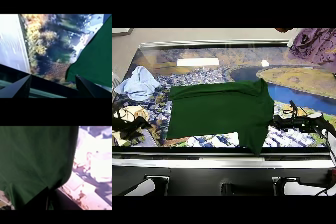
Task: Fold the clothes and pants, and hang the long-sleeved shirts on hangers.
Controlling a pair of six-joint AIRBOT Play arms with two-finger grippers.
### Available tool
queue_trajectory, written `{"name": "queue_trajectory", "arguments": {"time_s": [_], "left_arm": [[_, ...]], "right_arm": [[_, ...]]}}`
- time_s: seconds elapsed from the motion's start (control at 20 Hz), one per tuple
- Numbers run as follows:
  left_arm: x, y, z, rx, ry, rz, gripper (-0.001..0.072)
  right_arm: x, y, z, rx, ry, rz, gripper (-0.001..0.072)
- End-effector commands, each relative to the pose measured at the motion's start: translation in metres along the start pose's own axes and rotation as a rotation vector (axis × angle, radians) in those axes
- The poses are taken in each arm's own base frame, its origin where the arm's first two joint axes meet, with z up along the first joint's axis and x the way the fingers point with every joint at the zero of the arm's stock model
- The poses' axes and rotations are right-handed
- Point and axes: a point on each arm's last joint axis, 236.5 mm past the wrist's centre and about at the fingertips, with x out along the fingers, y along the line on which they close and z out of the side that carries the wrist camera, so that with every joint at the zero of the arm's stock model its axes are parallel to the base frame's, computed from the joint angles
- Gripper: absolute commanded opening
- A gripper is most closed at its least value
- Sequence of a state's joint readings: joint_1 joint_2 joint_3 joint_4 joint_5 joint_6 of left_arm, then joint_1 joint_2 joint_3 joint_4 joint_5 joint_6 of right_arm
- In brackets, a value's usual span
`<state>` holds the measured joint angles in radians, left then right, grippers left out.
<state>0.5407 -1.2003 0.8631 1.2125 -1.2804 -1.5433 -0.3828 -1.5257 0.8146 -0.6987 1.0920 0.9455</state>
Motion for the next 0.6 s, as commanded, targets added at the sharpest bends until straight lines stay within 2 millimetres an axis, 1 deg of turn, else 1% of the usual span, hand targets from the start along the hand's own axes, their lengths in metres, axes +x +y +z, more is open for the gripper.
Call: {"name": "queue_trajectory", "arguments": {"time_s": [0.0,0.15,0.3,0.55], "left_arm": [[0.027,-0.002,-0.019,-0.082,0.006,-0.189,0.061],[0.044,-0.009,-0.036,-0.048,0.052,-0.241,0.061],[0.058,-0.024,-0.05,-0.026,0.127,-0.277,0.061],[0.076,-0.045,-0.064,0.01,0.205,-0.297,0.061]], "right_arm": [[-0.007,0.015,-0.001,0.02,-0.001,0.032,0.0033],[-0.012,0.019,0.001,0.034,-0.014,0.031,0.0033],[-0.013,0.021,-0.001,0.039,-0.007,0.037,0.0033],[-0.013,0.024,-0.005,0.039,0.011,0.05,0.0033]]}}
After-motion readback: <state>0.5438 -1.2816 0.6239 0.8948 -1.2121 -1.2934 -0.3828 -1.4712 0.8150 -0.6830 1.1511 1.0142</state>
